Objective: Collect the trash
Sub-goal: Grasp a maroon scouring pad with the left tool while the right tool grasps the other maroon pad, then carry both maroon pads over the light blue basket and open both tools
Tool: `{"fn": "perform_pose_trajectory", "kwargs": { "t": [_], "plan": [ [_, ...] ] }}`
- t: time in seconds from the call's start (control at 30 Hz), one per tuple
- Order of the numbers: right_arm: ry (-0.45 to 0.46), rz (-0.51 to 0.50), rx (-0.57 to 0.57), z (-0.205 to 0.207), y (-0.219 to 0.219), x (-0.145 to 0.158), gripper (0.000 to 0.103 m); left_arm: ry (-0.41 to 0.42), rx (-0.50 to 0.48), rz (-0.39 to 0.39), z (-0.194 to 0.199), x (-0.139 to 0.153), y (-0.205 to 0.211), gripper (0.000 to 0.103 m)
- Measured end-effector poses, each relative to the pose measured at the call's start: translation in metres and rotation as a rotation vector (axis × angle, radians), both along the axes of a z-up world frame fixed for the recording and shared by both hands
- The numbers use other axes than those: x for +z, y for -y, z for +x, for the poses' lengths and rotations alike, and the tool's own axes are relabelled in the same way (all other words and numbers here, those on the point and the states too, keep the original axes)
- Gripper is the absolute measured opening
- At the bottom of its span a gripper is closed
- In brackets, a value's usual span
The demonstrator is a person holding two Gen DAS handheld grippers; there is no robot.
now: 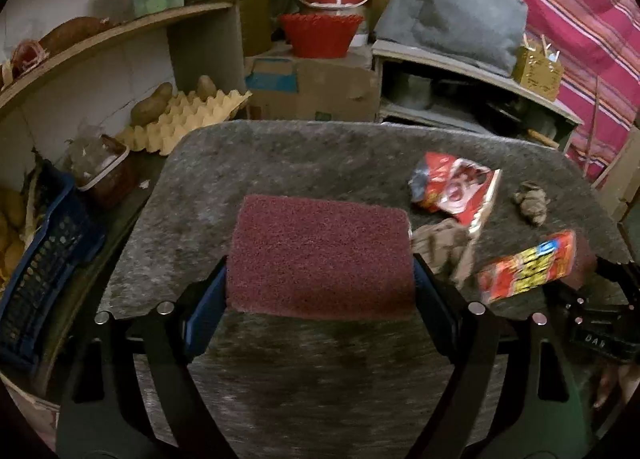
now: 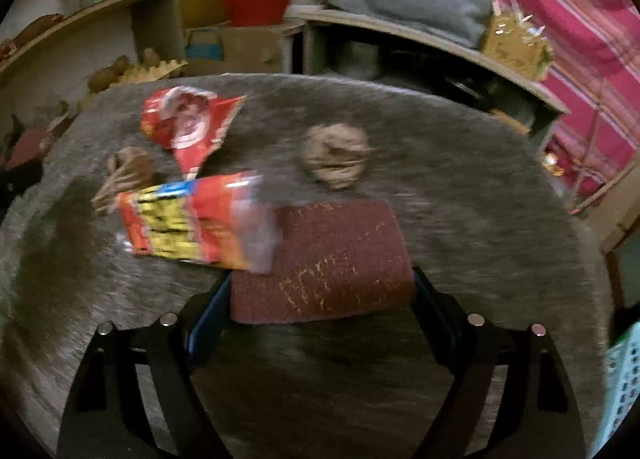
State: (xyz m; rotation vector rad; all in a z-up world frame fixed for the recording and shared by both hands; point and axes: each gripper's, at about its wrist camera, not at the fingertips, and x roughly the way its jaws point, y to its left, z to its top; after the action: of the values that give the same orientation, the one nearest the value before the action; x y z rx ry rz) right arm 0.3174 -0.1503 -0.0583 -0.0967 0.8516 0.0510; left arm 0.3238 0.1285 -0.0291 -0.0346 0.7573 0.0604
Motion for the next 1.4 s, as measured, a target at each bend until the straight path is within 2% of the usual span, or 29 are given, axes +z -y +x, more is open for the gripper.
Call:
{"fn": "perform_pose_trajectory", "kwargs": {
  "t": [0.1, 0.3, 0.6, 0.83, 1.07, 1.4],
  "plan": [
    [0.010, 0.045, -0.048, -0.005, 0.030, 0.007, 0.084, 0.024, -0.021, 0.004, -0.002, 0.006, 0.015, 0.083],
    [0.068, 0.069, -0.115, -0.022, 0.076, 0.023, 0.084, 0.084, -0.083, 0.002, -0.011, 0.020, 0.056, 0.083],
    [0.137, 0.035, -0.172, -0.052, 0.137, 0.045, 0.084, 0.138, -0.159, -0.035, -0.018, 0.032, 0.118, 0.083],
    [0.166, 0.014, -0.261, -0.084, 0.199, 0.057, 0.084, 0.168, -0.271, -0.025, -0.028, 0.032, 0.190, 0.083],
    [0.181, 0.022, -0.395, -0.124, 0.276, 0.064, 0.084, 0.189, -0.399, 0.031, -0.046, 0.031, 0.273, 0.083],
    [0.192, 0.056, -0.527, -0.168, 0.354, 0.066, 0.084, 0.196, -0.556, -0.015, -0.077, 0.037, 0.385, 0.083]
  ]
}}
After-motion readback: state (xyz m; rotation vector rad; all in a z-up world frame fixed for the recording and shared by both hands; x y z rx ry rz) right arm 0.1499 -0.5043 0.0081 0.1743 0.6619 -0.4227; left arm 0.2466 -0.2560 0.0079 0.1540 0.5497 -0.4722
